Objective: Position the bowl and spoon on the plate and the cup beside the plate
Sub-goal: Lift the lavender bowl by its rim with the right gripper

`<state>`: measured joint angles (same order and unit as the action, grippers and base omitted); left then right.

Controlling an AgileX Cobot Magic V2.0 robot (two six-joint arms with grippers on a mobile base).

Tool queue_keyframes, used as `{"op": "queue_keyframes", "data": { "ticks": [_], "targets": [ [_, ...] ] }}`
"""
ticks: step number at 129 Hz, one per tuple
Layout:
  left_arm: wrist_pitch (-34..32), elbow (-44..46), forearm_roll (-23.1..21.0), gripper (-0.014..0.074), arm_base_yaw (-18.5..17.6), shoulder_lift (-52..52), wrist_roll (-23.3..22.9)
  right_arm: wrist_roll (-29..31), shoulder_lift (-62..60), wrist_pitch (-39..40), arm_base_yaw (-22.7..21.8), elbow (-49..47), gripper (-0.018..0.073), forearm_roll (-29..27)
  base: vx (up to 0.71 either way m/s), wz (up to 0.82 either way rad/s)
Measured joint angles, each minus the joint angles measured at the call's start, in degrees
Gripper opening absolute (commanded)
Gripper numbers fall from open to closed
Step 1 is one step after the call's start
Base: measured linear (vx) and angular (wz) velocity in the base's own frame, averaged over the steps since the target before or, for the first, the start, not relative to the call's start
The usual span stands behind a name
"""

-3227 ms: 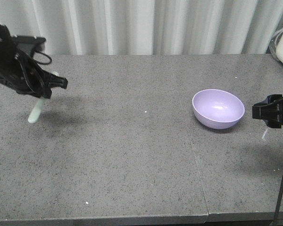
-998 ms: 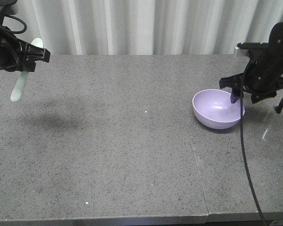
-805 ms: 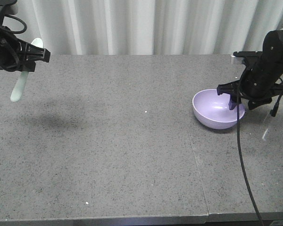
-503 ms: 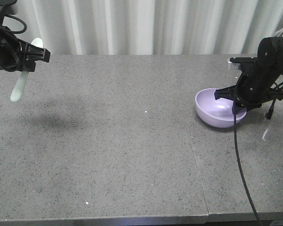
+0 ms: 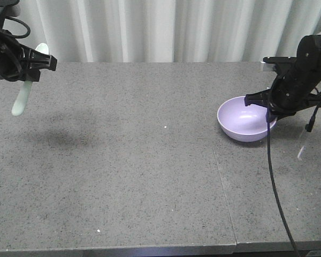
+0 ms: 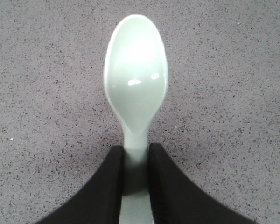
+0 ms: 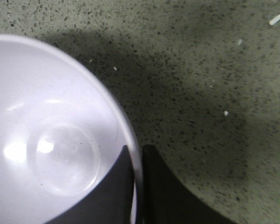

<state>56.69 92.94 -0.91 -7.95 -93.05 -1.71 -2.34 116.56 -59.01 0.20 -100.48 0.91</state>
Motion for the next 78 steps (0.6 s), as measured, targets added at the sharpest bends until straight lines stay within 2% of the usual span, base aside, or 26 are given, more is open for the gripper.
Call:
{"op": "queue_keyframes", "data": {
  "ticks": [43,78],
  "targets": [
    [0.0,0.0,0.0,-0.0008,0.0,0.0,0.0,1.0,-8.4,-0.7,0.0,0.2,-0.0003,-0.9,0.00,0.00],
    [0.0,0.0,0.0,-0.0008,0.0,0.0,0.0,3.2,-15.5,-1.6,0.0,0.2,-0.0003,-6.7,0.00,0.00]
  ]
}}
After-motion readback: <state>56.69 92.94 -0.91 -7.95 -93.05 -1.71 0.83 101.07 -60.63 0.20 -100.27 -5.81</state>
